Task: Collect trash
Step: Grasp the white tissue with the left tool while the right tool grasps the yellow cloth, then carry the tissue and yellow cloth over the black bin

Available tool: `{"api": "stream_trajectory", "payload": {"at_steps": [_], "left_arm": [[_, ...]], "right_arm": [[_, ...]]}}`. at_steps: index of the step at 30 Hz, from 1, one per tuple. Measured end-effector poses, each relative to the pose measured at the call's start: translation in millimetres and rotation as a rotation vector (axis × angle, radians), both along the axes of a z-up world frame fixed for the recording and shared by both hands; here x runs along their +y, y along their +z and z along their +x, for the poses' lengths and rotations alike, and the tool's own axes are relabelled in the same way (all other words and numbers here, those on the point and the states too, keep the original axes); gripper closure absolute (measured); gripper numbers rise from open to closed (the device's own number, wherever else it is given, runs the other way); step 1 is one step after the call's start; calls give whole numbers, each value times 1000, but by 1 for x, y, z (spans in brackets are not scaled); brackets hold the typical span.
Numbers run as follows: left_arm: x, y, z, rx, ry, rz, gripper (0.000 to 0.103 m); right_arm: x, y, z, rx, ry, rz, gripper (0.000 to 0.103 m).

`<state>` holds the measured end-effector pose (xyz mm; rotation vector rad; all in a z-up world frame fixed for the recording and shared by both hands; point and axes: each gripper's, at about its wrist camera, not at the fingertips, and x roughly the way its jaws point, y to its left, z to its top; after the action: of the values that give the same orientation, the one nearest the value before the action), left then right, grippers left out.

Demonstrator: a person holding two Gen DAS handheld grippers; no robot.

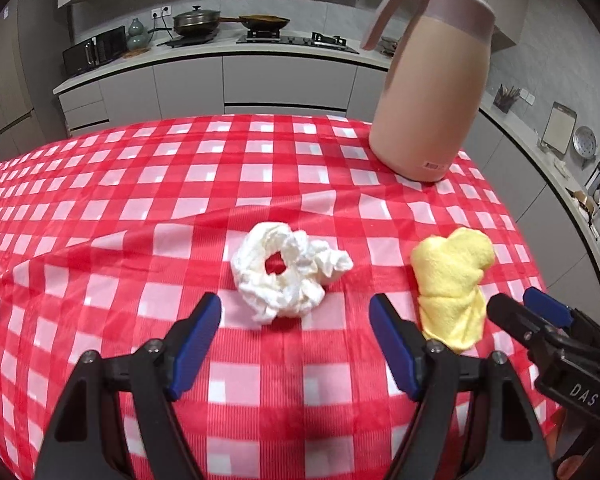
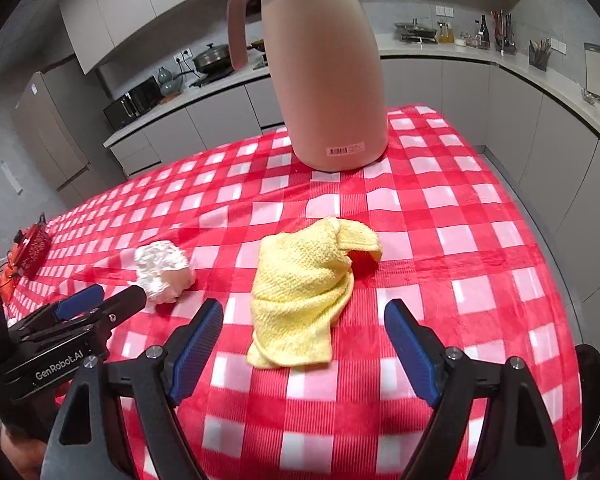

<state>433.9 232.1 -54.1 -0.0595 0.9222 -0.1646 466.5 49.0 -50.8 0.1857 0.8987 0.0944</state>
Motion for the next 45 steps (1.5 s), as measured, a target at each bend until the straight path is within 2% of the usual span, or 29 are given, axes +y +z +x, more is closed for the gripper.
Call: {"api": "stream_trajectory", "payload": {"at_steps": [11,17,18,19,20,22,24,28,45], "left_arm": [[3,-21,30,23,11,24,26],[0,-32,35,36,-6,16,27],[1,-33,35,43,-6,11,32],[2,-34,35,49,-5,7,37],[3,-36,35,58,-3,-2,46],[4,-37,35,60,1,-19,51],[5,-36,33,59,-8,-30,60],[5,-32,29,55,-16,-48,67],[-5,8,-32,-9,-55,-59,68]], "right_arm": [[7,-34,43,74,0,-40,18],[10,-42,52,66,12,-42,18],[11,-42,52,60,14,-41,23],[11,-42,52,57,20,-39,37],[12,-44,54,63,30,-29,43],[12,-44,54,60,32,-28,46],[13,-44,53,55,39,-26,51],[10,-42,51,47,44,-3,62],[-5,-5,-14,-32,30,49,63]]}}
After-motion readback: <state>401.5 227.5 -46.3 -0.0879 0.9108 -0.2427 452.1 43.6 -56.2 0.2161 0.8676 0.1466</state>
